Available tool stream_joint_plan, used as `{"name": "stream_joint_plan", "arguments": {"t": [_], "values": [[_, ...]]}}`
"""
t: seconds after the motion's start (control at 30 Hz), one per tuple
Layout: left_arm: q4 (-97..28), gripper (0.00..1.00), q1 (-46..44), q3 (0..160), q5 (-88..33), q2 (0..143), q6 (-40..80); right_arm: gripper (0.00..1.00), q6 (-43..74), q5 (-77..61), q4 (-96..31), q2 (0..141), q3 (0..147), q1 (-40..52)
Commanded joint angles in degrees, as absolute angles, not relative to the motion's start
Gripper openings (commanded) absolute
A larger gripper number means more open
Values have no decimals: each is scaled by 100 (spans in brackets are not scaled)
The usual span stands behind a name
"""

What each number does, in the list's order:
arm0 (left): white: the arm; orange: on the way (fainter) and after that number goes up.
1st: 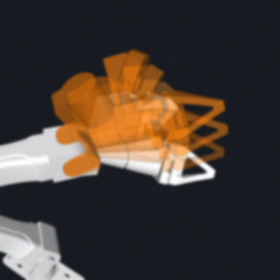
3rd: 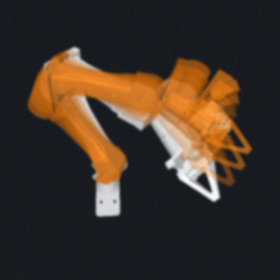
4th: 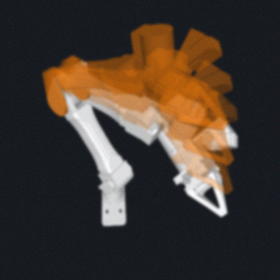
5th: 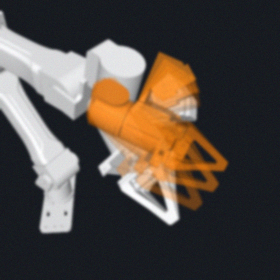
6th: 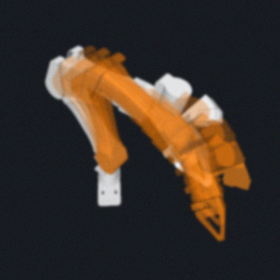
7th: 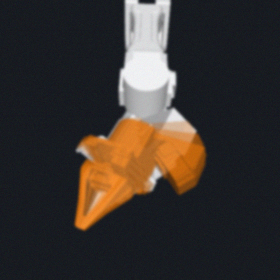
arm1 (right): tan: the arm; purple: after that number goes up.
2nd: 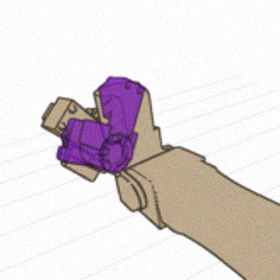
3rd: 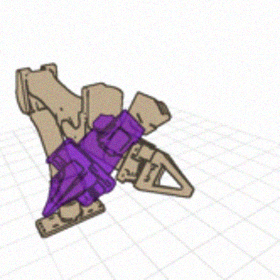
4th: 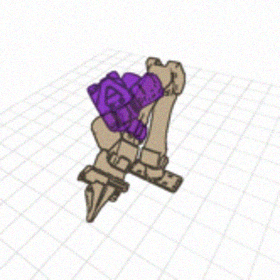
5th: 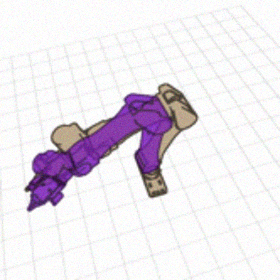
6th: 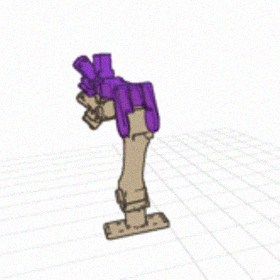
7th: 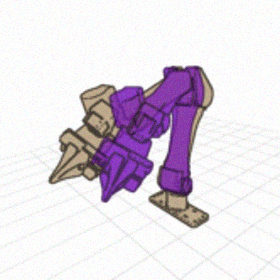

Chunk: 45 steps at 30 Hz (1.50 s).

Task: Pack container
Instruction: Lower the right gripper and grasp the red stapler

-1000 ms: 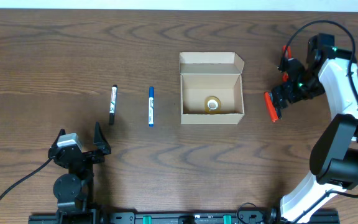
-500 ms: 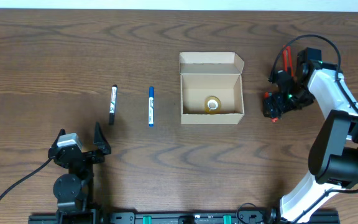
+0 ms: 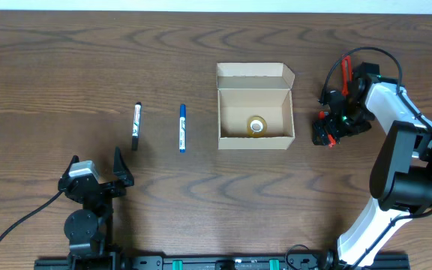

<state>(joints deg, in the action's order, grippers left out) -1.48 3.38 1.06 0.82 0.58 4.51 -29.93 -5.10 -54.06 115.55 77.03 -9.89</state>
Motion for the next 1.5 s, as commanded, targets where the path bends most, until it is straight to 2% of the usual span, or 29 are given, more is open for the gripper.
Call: {"name": "stream_joint_plan", "arguments": {"t": [0.0, 0.07, 0.23, 0.43, 0.63, 0.67, 0.7, 0.73, 0.87, 0.9, 1.0, 1.13, 1.47], "values": [[-443, 95, 373, 27, 43, 19, 449, 99, -2895, -576, -5393, 11631, 7675, -910], [-443, 95, 373, 27, 43, 19, 449, 99, -2875, -576, -5391, 11631, 7675, -910], [-443, 95, 373, 27, 43, 19, 449, 89, -2860, -552, -5389, 11631, 7675, -910], [-443, 95, 373, 27, 43, 19, 449, 87, -2720, -336, -5332, 11631, 7675, -910], [-443, 95, 373, 27, 43, 21, 449, 80, -2698, -322, -5332, 11631, 7675, -910], [-443, 95, 373, 27, 43, 19, 449, 76, -2700, -322, -5332, 11631, 7675, -910], [-443, 95, 373, 27, 45, 19, 449, 63, -2698, -322, -5332, 11631, 7675, -910], [-443, 95, 373, 27, 43, 19, 449, 56, -2661, -322, -5328, 11631, 7675, -910], [-443, 95, 373, 27, 43, 19, 449, 55, -2615, -322, -5323, 11631, 7675, -910], [-443, 95, 373, 27, 43, 19, 449, 51, -2613, -322, -5325, 11631, 7675, -910], [-443, 95, 373, 27, 43, 19, 449, 25, -2571, -322, -5325, 11631, 7675, -910], [-443, 95, 373, 27, 43, 19, 449, 3, -2528, -322, -5310, 11631, 7675, -910], [-443, 95, 373, 27, 43, 21, 449, 1, -2421, -344, -5210, 11631, 7675, -893]]}}
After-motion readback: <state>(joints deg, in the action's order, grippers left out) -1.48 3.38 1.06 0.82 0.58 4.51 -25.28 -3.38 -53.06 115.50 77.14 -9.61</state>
